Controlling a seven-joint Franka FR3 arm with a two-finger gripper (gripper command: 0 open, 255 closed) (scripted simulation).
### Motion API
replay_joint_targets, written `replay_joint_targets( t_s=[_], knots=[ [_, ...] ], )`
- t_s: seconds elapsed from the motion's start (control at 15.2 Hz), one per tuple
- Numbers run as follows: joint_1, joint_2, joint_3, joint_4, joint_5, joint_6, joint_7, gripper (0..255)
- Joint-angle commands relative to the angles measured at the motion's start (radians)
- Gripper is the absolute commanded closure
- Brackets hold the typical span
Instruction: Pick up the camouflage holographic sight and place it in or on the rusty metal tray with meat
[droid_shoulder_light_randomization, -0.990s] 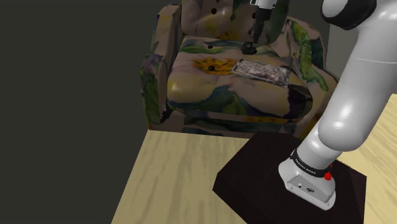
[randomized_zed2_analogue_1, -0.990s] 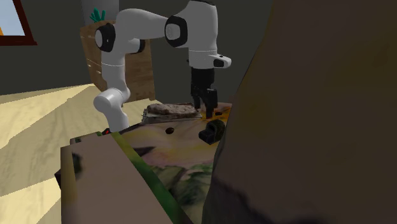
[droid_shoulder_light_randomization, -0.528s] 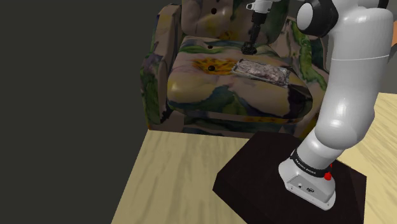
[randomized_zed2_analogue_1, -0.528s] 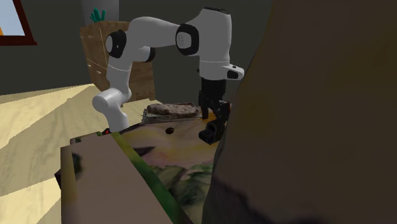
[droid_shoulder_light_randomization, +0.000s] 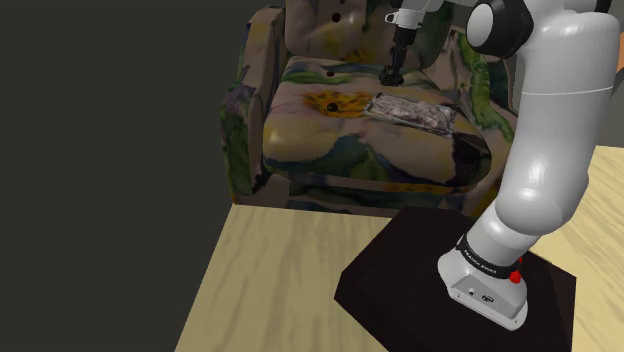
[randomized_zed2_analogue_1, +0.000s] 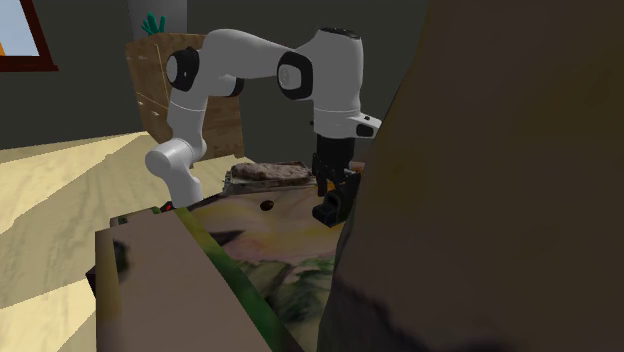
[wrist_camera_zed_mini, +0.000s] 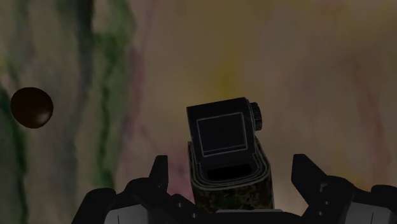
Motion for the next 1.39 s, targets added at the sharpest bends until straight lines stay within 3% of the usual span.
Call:
replay_joint_targets(
  t_s=[0.0, 0.13, 0.2, 0.79, 1.32],
  knots=[
    [0.0, 0.0, 0.0, -0.001, 0.0, 0.001, 0.0, 0],
    [0.0, 0.0, 0.0, -0.001, 0.0, 0.001, 0.0, 0],
    [0.0, 0.0, 0.0, -0.001, 0.0, 0.001, 0.0, 255],
    [0.0, 0.0, 0.0, -0.001, 0.0, 0.001, 0.0, 255],
    [-0.022, 0.013, -0.002, 0.127, 0.004, -0.113, 0.006, 255]
  ],
)
